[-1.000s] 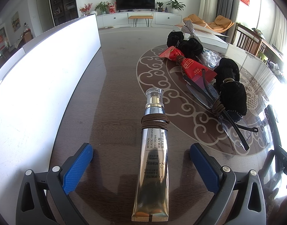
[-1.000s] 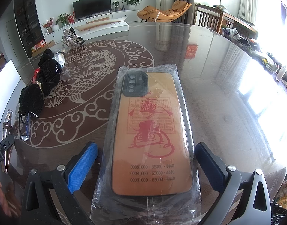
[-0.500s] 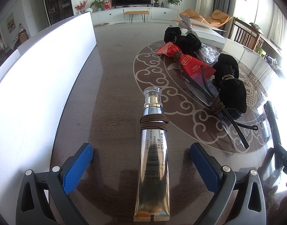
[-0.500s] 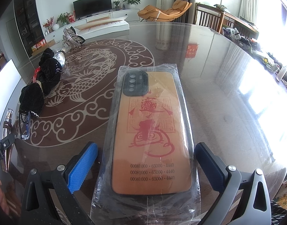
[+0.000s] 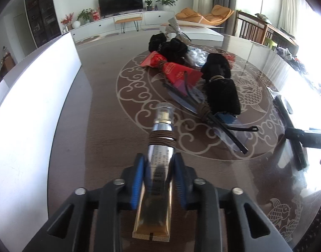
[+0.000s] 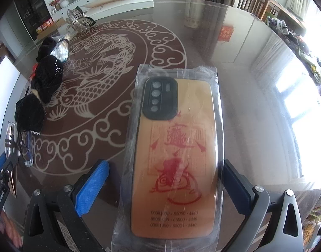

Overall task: Organize objects
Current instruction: 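Lower the right tool onto the bagged phone case and close it, then carry the phone case with the right tool into the white bin while the left tool drops the tube there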

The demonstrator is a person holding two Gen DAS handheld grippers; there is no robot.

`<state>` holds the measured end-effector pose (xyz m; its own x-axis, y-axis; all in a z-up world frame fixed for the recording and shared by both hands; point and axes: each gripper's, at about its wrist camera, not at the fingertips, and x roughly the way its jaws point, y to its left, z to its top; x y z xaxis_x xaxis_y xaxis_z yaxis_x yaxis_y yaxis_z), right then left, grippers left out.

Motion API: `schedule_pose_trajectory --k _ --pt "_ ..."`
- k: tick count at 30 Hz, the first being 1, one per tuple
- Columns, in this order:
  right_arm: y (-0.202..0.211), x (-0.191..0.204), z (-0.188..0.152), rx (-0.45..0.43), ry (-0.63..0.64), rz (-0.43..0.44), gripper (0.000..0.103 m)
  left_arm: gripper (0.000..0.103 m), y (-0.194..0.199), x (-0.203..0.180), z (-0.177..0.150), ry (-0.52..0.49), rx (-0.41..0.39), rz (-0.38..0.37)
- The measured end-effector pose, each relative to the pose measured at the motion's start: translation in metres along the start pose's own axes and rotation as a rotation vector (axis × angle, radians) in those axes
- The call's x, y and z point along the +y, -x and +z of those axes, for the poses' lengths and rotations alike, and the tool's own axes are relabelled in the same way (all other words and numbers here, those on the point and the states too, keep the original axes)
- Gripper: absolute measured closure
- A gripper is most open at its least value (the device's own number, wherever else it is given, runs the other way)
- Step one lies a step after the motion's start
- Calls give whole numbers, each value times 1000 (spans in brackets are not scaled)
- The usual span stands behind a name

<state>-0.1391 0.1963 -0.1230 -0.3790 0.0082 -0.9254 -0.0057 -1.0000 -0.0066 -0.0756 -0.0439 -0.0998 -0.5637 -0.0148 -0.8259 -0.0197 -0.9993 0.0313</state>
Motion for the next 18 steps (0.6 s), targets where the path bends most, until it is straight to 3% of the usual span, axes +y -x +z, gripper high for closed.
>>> schedule_pose_trajectory --k 1,2,12,18 --pt "2 -3 0 -34 -7 -4 10 78 1 -4 -1 -12 -5 5" --pt "7 -6 0 -67 -13 -11 28 77 2 -7 -3 -17 -4 -11" --pt "53 -72 -48 -94 -256 317 28 78 19 -15 -23 -7 -19 -82" --pt "69 -78 -60 -87 -319 438 28 78 37 -7 -26 9 -35 -112"
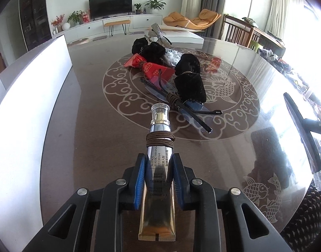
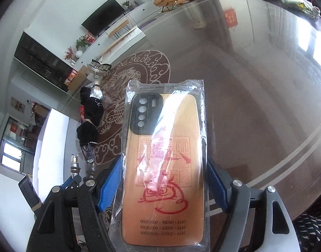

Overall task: Organize objects
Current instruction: 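Carry the phone case with the right tool into the white bin while the left tool drops the tube there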

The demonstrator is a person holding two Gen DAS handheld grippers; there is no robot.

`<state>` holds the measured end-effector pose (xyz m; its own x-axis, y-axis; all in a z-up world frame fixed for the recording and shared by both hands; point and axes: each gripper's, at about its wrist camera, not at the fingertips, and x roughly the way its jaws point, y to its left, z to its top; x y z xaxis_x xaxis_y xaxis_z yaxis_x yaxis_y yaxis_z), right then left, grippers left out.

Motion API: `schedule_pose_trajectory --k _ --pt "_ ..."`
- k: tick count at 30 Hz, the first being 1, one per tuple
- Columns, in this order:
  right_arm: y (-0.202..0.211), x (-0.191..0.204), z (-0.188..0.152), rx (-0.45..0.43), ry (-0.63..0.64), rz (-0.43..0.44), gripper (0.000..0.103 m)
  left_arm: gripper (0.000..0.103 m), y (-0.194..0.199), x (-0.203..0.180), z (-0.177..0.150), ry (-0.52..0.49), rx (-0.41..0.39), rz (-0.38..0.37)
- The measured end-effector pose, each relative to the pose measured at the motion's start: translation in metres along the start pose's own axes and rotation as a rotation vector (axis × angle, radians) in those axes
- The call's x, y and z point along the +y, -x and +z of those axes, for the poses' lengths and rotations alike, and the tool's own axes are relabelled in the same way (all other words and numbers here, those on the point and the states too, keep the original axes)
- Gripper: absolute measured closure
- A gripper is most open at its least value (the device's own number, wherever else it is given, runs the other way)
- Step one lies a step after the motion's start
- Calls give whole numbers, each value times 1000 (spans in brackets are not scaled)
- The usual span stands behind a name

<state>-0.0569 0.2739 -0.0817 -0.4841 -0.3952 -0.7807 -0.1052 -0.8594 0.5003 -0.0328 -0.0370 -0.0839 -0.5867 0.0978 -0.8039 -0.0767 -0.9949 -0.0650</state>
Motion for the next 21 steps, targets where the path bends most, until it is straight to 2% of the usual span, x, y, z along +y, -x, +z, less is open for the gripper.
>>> schedule_pose_trajectory --k 3,6,12,16,21 --pt "6 9 -5 11 -10 43 28 78 23 6 3 35 -22 -34" --pt "9 41 -7 24 43 75 28 78 57 21 11 92 -72 -81" --pt "-5 168 -17 66 256 195 28 78 129 80 19 174 -203 -24" --pt "-18 273 -41 114 418 306 28 78 163 146 10 257 -220 94" --pt "-41 389 -85 182 599 416 28 78 180 232 -19 368 -181 320"
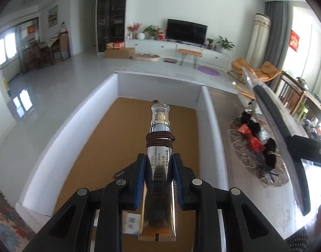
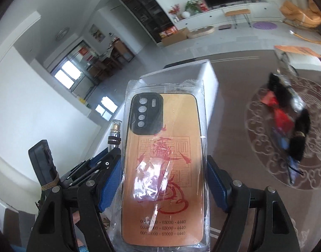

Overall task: Organize objects
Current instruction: 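Carry the phone case with the right tool into the white bin while the left tool drops the tube there, then bring both open tools back over the table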

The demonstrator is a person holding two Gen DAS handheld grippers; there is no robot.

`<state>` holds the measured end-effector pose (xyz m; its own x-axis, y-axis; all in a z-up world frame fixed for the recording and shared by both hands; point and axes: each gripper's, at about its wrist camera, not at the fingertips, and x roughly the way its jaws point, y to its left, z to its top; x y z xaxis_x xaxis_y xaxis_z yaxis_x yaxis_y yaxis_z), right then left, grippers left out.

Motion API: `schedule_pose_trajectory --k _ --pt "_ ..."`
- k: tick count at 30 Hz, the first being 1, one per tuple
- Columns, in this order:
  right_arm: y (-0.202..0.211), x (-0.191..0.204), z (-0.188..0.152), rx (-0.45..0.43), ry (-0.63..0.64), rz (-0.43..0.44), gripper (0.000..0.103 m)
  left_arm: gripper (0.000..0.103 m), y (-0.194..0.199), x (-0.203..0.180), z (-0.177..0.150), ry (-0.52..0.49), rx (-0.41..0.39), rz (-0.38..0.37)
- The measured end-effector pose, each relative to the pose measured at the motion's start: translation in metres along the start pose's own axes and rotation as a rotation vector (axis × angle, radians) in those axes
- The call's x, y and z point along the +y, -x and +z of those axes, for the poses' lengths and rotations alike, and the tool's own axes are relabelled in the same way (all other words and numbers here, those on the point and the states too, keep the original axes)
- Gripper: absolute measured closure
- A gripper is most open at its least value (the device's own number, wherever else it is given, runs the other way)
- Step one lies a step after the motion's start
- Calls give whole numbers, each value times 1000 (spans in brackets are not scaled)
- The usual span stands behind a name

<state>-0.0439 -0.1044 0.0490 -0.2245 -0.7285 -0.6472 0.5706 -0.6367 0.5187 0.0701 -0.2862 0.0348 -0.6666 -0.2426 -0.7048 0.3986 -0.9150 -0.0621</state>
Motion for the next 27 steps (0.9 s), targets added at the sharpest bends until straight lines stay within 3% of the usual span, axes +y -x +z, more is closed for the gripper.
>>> schedule_pose_trajectory --k 3,5,6,7,8,9,11,13,16,18,21,24,25,27 --pt "-50 37 9 25 41 58 27 77 -19 38 -6 36 70 141" --pt "-91 50 9 104 51 72 21 73 -29 53 -11 65 105 207" --pt "-105 53 6 147 48 38 20 58 -30 57 -13 82 113 224" --pt "-112 51 3 162 45 10 20 37 -30 59 -15 98 112 225" --pt "-111 46 -3 147 46 -13 20 29 -28 57 -17 109 93 222" --pt "-104 40 -9 121 56 -51 19 23 -24 53 -17 110 59 221" --pt "-82 18 -23 50 65 -161 12 23 -15 34 -13 90 -6 206" --pt "-51 -17 -38 -47 30 -273 7 23 -10 7 -6 70 -41 139" --pt "5 -86 -62 -200 -79 -485 3 23 -2 -52 0 29 -54 -47" --pt "35 -140 -77 -256 -187 -629 2 22 4 -101 2 -21 -49 -175" --pt "73 -216 -102 -247 -342 -816 2 12 1 -178 -7 -111 5 -339" --pt "105 -268 -127 -219 -441 -929 2 10 -17 -246 -42 -157 139 -468" --pt "111 -283 -135 -204 -464 -948 2 10 -26 -266 -54 -179 180 -484" --pt "112 -304 -145 -169 -491 -964 2 10 -44 -295 -82 -237 227 -447"
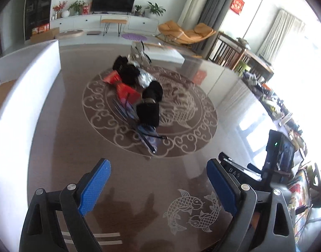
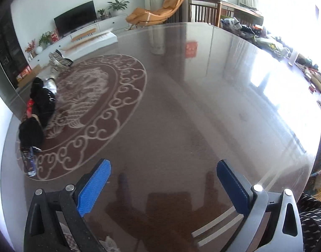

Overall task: Organize objects
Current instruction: 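Bring both open tools back over the table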

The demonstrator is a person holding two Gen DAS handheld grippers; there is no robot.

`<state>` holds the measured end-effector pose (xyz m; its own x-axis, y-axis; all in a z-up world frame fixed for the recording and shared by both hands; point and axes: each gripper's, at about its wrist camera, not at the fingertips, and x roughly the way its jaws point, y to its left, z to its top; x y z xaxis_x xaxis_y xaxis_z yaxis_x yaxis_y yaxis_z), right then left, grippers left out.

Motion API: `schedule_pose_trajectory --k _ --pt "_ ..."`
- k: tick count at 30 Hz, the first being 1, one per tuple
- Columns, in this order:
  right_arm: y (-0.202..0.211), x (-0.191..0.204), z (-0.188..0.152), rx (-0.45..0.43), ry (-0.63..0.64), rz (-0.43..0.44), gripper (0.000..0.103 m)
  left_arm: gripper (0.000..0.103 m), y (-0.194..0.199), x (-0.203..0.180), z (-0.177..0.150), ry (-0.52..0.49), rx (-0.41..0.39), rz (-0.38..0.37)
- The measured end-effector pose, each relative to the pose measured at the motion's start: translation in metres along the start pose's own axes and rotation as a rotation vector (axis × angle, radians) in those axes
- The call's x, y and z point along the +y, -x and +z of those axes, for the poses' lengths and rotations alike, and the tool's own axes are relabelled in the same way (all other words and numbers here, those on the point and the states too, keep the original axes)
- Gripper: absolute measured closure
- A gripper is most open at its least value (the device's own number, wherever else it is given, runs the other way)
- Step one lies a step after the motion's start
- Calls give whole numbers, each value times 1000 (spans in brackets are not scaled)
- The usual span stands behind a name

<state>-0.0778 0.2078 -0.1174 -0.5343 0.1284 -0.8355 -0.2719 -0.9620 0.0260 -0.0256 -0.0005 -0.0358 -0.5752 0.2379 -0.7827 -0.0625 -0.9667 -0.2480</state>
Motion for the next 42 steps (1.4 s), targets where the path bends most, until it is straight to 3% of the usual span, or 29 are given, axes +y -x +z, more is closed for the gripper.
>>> schedule_pose_trajectory --k 5,8,12,16,42 --pt "-14 -1 7 -16 39 -7 0 10 -56 2 -14 -66 46 155" --pt "-23 7 15 -24 76 -1 0 10 -68 26 -13 -27 48 207" --pt "-33 12 29 -36 90 8 0 7 -74 37 -8 -62 1 283" --pt "-36 12 32 -35 94 14 0 0 -79 43 -3 -48 -3 283" --pt "-36 12 33 -35 94 14 0 0 -82 43 -2 -45 -6 284"
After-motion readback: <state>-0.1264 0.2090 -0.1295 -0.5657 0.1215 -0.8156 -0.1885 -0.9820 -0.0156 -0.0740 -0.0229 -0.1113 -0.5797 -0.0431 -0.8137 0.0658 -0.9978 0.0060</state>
